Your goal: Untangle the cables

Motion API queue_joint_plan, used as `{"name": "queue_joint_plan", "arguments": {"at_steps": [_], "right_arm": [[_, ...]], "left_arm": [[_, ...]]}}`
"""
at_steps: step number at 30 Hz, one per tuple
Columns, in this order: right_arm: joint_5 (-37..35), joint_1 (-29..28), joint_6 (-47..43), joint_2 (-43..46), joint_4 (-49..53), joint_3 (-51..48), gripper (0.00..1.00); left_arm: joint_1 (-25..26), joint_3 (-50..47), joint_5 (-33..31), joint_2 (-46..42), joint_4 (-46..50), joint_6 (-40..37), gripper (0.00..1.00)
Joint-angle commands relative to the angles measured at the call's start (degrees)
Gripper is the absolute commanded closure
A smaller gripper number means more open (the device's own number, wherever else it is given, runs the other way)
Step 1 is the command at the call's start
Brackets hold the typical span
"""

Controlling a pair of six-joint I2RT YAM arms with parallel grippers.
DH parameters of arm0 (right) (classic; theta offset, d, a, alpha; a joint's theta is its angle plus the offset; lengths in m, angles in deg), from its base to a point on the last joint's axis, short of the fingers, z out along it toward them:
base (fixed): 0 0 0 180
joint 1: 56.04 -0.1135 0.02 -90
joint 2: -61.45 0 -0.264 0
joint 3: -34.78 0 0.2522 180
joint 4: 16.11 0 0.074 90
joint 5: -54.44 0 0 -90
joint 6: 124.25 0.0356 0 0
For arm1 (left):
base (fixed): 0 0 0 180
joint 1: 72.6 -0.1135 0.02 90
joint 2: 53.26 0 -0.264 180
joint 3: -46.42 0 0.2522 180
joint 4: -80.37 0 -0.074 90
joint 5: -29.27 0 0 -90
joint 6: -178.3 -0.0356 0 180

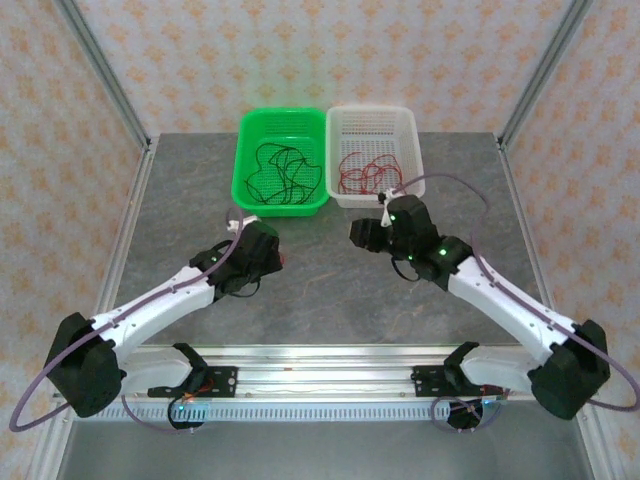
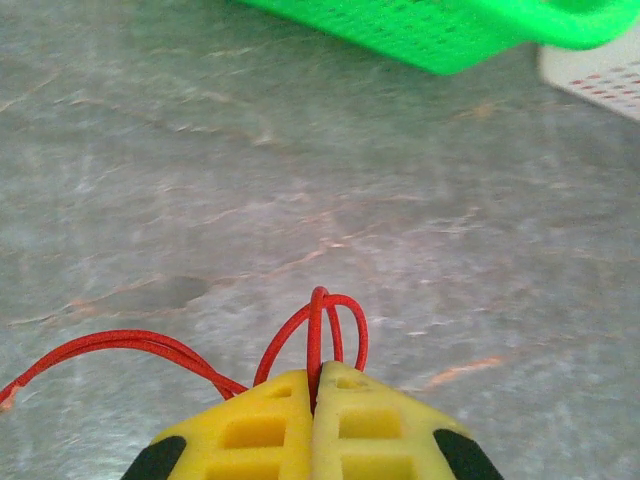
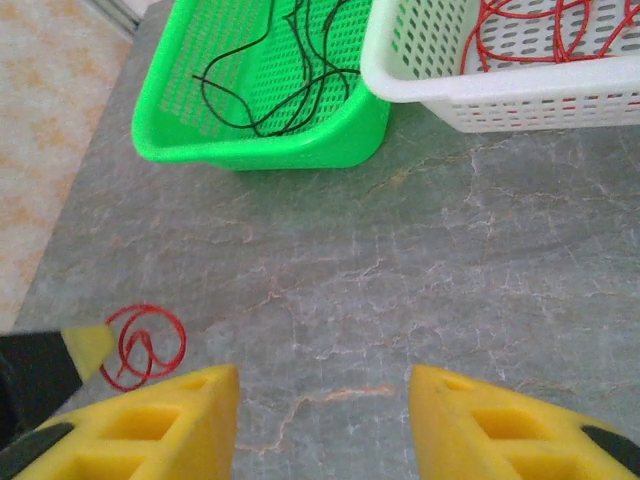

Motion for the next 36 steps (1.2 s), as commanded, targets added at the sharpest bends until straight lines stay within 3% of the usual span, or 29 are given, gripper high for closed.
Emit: {"name": "queue_joint_plan", "arguments": {"at_steps": [1,8,12,15,24,36], "right_arm": [[4.1,0.9,-3.27,4.89,-5.14,-3.85,0.51],[16.36,2.94,-10.32,11.69,-11.24,-10.24,0.52],[25.4,3.03,-13.29,11.91,-15.66,-11.96,0.52],[27.87,3.03,-13.84,9.9,-18.35,-12.44,0.51],[25.63,2.61,-2.94,-2.19,-21.3,-8.63,0.53],[21.17,1.54,-0.68,-7.08,-20.47,-5.14,0.59]], "left_arm": [[-0.35,2.56,4.39,-0.58,-1.48,-4.46,1.0],[-0.35,4.51,12.82,0.06,-6.98,-9.42,1.0],[-0.35,5.18,19.74,0.2,-10.75,-12.26,1.0],[-0.35,5.71,23.83,0.08,-12.91,-14.25,1.0],[-0.35,6.91,26.23,1.1,-15.71,-13.84,1.0],[-0.35,8.25,26.71,2.98,-16.88,-13.23,1.0]]}}
